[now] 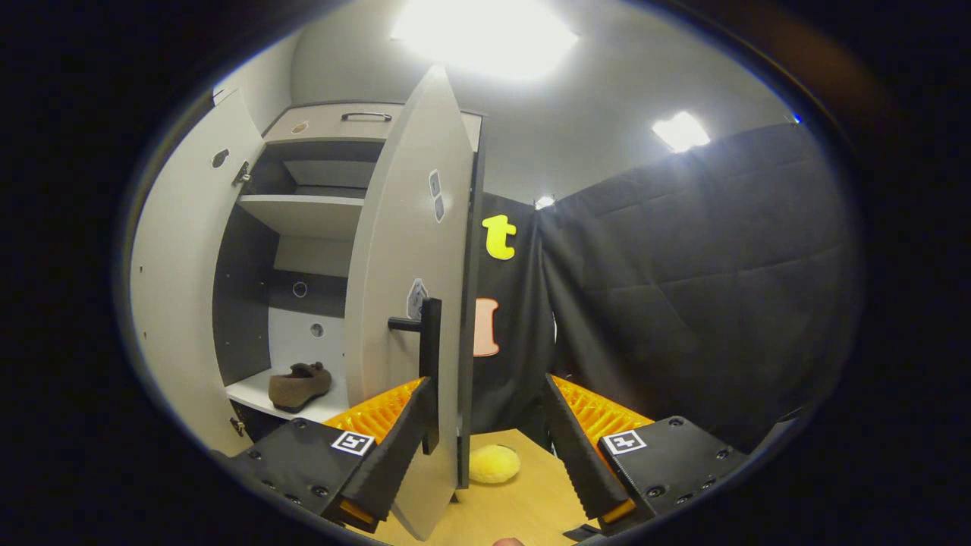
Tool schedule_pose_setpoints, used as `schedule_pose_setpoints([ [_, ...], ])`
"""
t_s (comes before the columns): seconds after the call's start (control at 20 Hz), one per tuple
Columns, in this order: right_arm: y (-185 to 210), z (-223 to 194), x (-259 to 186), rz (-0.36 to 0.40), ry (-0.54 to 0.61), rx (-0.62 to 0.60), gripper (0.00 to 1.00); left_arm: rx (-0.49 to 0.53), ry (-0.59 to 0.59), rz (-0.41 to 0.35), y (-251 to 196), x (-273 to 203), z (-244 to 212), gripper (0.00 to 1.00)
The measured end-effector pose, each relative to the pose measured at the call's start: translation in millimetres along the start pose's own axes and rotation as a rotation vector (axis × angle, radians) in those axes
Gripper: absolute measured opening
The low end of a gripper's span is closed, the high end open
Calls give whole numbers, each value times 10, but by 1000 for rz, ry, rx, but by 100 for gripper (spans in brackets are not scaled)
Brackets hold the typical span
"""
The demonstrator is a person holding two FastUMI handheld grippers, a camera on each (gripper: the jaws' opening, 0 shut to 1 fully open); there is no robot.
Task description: Grab one shoe with the right hand and put it into the shoe cabinet, grab the other shoe with the left hand and put it into the shoe cabinet; then close the right door with the right hand and the left door with the left hand.
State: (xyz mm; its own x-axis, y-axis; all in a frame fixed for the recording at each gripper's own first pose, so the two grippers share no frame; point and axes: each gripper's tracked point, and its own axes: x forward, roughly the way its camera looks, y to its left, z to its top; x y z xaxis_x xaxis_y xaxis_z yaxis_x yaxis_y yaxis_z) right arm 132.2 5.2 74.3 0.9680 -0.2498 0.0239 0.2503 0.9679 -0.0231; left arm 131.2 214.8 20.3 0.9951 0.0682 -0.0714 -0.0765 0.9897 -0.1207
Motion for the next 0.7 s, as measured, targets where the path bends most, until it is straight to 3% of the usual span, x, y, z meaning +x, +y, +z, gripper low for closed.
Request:
schedule_pose_setpoints([
  [0.3,555,21,85,120,-4,27,94,19,-14,5,38,-36,102,96],
  [0.45,735,71,69,154,-25,14,91,27,-26,17,83,56,192,96],
  [0.5,788,73,58,165,-28,8,97,22,-29,14,72,63,207,96],
  [0.55,812,76,33,171,-30,1,98,13,-33,7,43,68,229,93],
  [0.6,828,64,24,174,-28,-3,98,3,-39,-6,5,100,278,97],
  [0.7,844,25,-13,177,-18,-3,98,-15,-55,-39,-115,164,339,97],
])
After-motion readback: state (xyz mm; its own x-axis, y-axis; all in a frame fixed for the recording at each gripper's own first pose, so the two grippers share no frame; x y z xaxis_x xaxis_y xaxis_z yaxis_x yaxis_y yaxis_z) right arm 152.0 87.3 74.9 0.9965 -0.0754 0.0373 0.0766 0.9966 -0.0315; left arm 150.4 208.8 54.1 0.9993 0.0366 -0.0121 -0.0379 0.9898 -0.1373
